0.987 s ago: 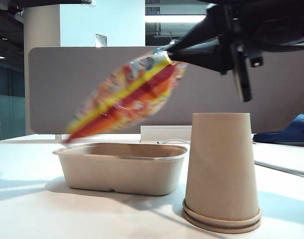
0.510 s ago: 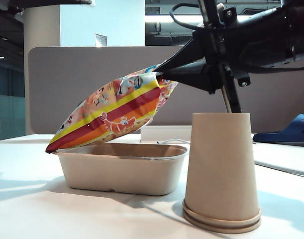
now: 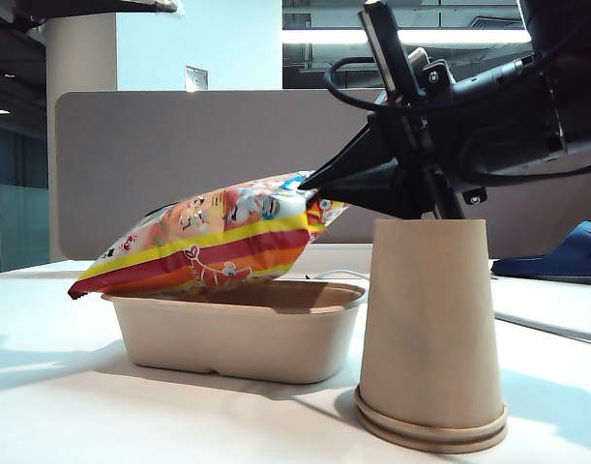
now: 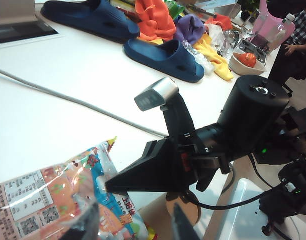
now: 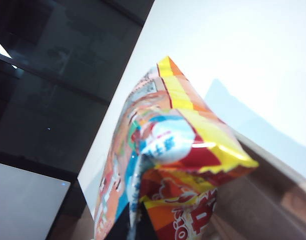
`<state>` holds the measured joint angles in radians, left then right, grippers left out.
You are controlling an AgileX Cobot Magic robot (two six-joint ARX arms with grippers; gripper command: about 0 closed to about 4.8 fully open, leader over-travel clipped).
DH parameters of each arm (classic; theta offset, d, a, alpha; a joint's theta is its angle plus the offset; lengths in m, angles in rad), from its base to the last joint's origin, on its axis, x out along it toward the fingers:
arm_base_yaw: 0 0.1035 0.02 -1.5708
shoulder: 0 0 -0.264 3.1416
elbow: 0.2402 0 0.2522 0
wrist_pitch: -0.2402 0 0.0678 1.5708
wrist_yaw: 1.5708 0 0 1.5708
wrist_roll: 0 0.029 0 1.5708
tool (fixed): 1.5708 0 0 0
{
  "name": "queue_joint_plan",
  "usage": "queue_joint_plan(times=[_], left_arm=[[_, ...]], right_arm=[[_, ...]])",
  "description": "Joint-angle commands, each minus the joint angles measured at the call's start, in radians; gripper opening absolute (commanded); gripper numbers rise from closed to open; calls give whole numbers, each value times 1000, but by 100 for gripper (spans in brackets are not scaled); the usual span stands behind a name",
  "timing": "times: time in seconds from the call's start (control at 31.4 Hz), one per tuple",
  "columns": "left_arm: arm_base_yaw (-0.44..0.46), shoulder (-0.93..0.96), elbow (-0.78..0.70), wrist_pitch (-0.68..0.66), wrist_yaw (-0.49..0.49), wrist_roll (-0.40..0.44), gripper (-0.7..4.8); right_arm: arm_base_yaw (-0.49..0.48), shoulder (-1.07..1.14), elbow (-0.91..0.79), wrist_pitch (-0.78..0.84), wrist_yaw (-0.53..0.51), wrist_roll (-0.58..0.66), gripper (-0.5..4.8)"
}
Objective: Pick up a bag of chips and put them in the box.
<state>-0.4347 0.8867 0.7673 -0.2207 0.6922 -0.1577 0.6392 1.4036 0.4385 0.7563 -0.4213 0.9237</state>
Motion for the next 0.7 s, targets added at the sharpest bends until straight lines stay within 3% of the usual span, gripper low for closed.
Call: queue_joint_plan(times=[0.03, 0.7], left_arm=[[-1, -2, 5, 4, 4, 0, 187], [-1, -3, 5, -3, 4, 0, 187]], right_arm=[[-12, -3, 5, -17, 1, -22, -4], [-30, -3, 5, -129, 13, -117, -4]])
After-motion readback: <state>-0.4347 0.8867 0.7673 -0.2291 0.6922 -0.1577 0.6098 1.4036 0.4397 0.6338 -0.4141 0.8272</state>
